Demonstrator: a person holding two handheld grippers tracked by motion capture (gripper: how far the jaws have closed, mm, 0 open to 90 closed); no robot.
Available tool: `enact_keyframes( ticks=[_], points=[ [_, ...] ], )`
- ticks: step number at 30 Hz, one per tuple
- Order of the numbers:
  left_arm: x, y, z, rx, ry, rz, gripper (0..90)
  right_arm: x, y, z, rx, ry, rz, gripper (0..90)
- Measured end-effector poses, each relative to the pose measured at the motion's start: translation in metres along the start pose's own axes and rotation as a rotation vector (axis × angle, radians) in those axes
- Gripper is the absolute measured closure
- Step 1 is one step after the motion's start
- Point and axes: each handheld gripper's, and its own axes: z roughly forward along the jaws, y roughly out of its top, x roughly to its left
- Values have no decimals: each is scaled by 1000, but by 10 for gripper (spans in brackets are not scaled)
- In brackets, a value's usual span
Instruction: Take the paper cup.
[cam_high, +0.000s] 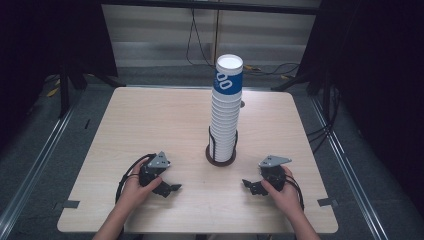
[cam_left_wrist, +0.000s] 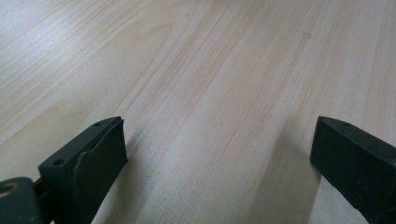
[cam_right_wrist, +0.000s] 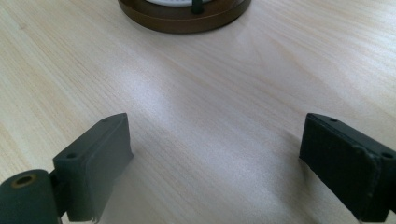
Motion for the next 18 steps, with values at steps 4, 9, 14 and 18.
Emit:
enact_keyframes(
  ticks=[4,9,14,18],
  points=[
    [-1,0,1,8,0,-11,22,0,0,0,1,-1,3,82],
    [-1,1,2,5,-6,-1,0,0,0,0,1,-1,3,82],
    [-3,4,-1,49,-5,-20,0,1,0,-1,2,-3,20,103],
    [0,12,-7,126,-6,-6,94,0,6,-5,20,70,58,135]
  ],
)
